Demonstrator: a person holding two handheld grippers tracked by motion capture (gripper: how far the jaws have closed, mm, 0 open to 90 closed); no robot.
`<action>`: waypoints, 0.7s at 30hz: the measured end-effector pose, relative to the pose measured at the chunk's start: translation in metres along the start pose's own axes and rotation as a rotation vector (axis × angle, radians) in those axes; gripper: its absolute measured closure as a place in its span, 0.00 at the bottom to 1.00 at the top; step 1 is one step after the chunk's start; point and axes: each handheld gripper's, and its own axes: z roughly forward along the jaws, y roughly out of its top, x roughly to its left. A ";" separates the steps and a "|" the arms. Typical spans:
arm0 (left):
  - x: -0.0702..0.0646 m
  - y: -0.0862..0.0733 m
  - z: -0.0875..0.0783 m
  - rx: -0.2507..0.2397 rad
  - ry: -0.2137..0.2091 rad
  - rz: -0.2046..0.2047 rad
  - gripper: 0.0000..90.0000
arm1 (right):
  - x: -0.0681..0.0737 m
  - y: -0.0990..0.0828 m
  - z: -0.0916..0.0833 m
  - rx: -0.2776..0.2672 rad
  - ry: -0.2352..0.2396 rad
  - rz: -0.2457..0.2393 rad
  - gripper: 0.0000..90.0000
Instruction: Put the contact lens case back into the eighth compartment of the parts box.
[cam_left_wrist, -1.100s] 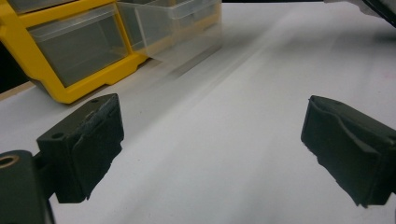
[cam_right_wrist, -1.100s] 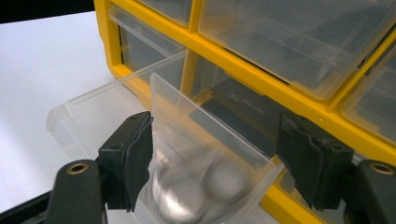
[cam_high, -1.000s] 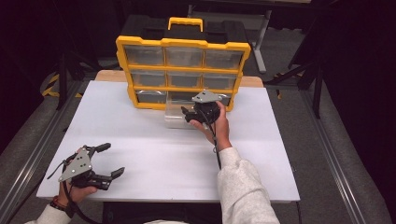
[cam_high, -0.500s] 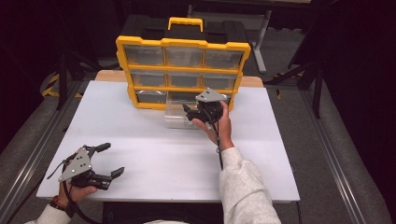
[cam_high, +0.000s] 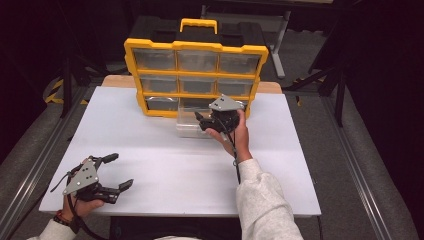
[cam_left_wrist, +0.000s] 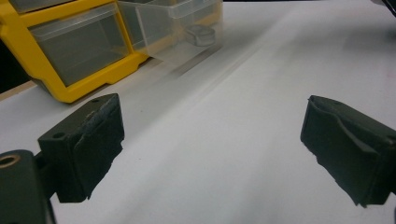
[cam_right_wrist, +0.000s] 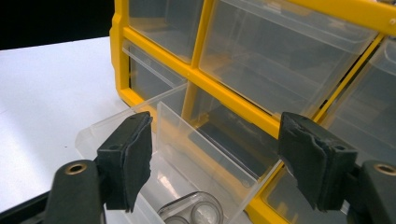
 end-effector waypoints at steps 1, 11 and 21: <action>0.000 0.000 0.000 0.000 0.000 0.000 0.08 | 0.000 0.000 0.000 0.000 0.000 0.000 0.31; 0.000 0.000 0.001 0.004 0.004 -0.002 0.08 | 0.003 0.003 -0.009 -0.009 -0.001 -0.029 0.30; -0.001 -0.001 0.001 0.008 0.000 -0.004 0.08 | 0.004 0.002 -0.017 -0.031 -0.002 -0.033 0.27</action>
